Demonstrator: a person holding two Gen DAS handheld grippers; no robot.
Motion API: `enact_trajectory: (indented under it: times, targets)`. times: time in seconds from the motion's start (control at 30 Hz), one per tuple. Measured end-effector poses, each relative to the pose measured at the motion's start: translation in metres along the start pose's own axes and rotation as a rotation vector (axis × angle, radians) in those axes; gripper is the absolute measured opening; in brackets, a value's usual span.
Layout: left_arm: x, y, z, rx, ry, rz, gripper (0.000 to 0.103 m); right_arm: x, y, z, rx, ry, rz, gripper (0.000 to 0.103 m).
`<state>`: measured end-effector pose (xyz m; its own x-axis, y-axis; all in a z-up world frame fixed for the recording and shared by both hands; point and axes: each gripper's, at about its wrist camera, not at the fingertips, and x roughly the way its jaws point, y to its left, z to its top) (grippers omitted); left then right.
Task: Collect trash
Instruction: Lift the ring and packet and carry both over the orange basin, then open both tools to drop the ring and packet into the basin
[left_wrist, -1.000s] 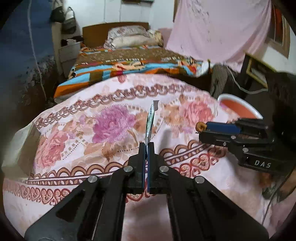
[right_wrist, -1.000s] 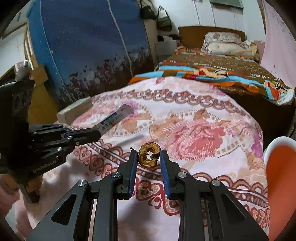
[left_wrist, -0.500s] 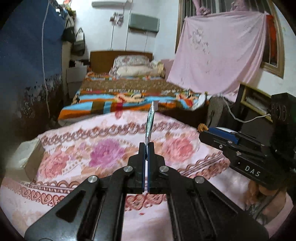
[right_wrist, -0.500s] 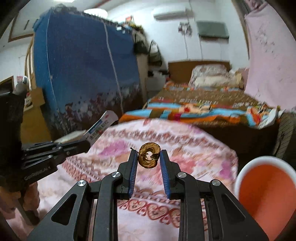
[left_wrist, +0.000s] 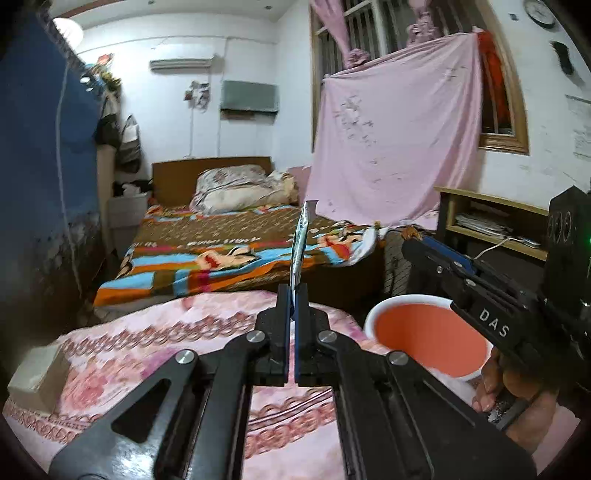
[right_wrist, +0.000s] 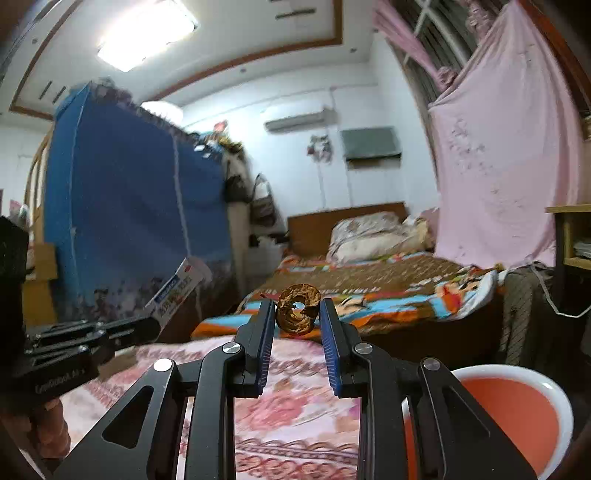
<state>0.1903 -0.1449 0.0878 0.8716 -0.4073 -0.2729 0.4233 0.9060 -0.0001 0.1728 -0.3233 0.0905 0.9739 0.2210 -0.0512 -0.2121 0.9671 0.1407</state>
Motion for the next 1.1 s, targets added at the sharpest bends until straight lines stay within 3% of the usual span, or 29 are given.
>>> enact_trajectory:
  times: [0.27,0.67,1.1]
  targets:
    - [0.022,-0.046,0.010,0.052,0.028,-0.124,0.000,-0.016,-0.037,0.009,0.032,-0.044,-0.119,0.023]
    - [0.065,-0.083,0.011,0.030,0.148,-0.266,0.000,-0.018,-0.079,0.003,0.116,0.018,-0.246,0.023]
    - [0.100,-0.104,0.003,-0.039,0.259,-0.336,0.000,-0.013,-0.100,-0.004,0.177,0.086,-0.314,0.024]
